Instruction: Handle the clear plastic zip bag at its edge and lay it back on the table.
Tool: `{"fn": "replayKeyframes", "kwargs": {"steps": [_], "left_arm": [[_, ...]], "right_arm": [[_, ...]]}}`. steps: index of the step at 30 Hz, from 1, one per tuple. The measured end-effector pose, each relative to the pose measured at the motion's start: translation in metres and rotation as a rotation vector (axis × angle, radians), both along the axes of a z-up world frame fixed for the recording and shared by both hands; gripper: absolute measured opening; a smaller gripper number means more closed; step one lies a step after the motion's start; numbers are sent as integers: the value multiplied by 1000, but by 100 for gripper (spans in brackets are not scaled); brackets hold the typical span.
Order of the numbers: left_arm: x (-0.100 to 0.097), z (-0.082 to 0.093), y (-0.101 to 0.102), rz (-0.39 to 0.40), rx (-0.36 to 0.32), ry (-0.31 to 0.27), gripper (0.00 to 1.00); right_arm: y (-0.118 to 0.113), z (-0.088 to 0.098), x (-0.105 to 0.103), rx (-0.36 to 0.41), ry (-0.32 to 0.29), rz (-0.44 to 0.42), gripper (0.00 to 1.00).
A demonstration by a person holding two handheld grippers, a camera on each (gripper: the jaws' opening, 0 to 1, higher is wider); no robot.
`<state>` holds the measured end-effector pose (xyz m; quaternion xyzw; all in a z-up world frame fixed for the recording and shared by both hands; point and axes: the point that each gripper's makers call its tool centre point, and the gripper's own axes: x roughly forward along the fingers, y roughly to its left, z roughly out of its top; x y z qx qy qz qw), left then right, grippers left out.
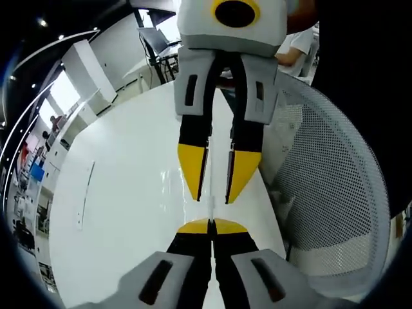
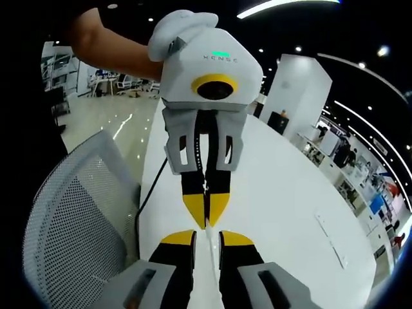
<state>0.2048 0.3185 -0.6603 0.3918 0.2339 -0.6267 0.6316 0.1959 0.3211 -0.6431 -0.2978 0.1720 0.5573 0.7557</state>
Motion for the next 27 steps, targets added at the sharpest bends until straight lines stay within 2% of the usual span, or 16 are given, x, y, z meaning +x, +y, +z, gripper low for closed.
{"fn": "replayKeyframes", "kwargs": {"steps": [9, 16, 27], "left_arm": [[-1, 0, -2, -20, 11, -2, 0], [-1, 1, -4, -34, 15, -4, 0], [-1, -2, -4, -23, 17, 5, 0]], "right_arm": [[3, -5, 2, -22, -3, 18, 7], [4, -7, 3, -38, -17, 30, 1], [4, -10, 2, -35, -1, 25, 0]]}}
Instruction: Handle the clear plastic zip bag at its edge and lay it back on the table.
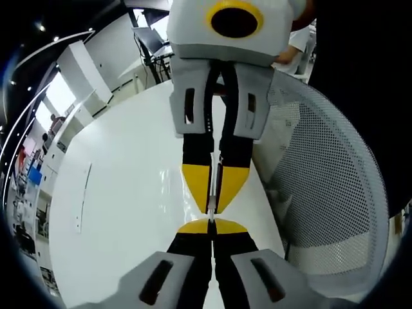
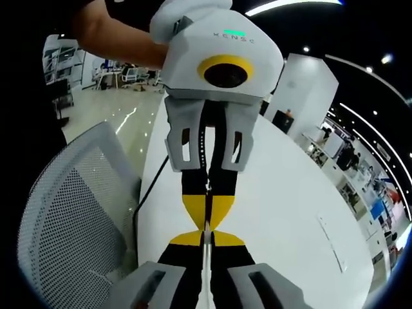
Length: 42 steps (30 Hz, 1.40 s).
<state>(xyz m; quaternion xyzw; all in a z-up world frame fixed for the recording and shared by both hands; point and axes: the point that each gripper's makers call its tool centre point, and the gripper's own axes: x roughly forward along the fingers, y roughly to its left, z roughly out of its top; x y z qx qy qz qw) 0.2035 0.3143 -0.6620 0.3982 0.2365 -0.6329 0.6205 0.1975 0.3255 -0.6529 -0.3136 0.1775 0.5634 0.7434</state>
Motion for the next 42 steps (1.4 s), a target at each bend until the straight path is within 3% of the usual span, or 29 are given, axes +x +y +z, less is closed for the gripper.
{"fn": "replayKeyframes", "kwargs": {"steps": [42], "left_arm": [[-5, -6, 8, 55, -26, 66, 0]], "right_arm": [[7, -8, -3, 26, 64, -8, 0]]}}
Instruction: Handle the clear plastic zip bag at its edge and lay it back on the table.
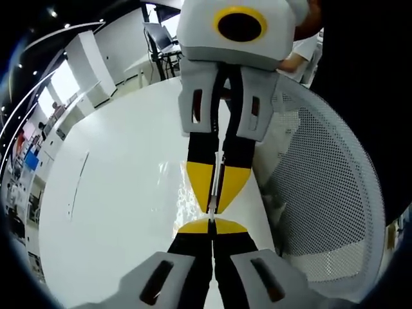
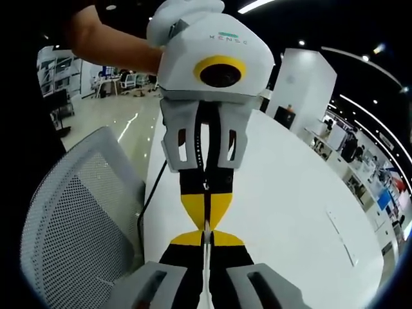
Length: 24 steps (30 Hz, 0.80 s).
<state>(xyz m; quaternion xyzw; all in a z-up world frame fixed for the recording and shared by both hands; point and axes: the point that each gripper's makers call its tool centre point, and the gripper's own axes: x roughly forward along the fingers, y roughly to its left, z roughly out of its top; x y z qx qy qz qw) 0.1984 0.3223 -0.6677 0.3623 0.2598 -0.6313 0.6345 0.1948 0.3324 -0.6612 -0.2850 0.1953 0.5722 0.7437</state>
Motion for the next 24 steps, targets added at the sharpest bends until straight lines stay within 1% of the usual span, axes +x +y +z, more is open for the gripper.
{"fn": "replayKeyframes", "kwargs": {"steps": [11, 24], "left_arm": [[1, -2, -1, 1, -3, 14, 0], [1, -3, -2, -1, 10, 20, 0]], "right_arm": [[-2, -2, 0, 4, 11, -4, 0], [-3, -4, 1, 6, 17, -9, 0]]}}
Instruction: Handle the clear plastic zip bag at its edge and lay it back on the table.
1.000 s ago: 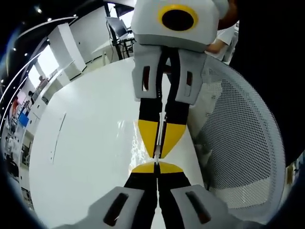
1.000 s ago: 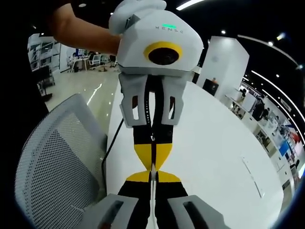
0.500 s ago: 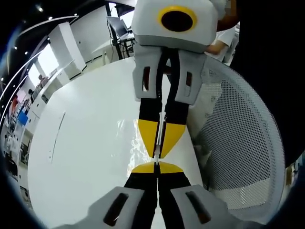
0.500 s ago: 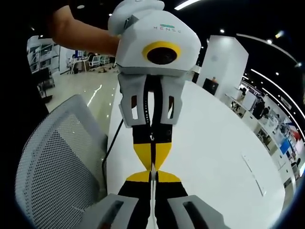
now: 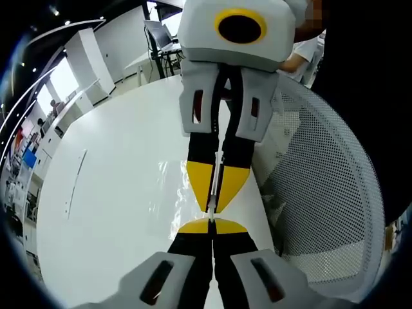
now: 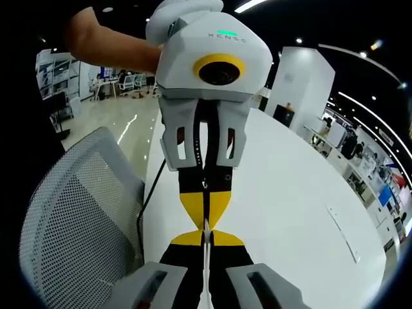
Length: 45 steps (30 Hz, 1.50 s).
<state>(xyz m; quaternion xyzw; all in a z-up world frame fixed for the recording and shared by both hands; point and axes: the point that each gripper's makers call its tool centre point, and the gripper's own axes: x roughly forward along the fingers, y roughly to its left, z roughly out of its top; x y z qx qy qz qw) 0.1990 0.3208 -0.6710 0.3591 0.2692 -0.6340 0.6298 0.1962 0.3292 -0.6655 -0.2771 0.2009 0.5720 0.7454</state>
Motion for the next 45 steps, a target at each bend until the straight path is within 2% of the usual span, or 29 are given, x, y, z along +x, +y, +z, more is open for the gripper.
{"fn": "replayKeyframes", "kwargs": {"steps": [20, 45], "left_arm": [[-1, -3, 6, 23, 5, 10, 0], [-1, -2, 10, 34, -14, 17, 0]], "right_arm": [[-8, -5, -3, 6, 25, -21, 0], [-11, -6, -2, -2, 21, -20, 0]]}}
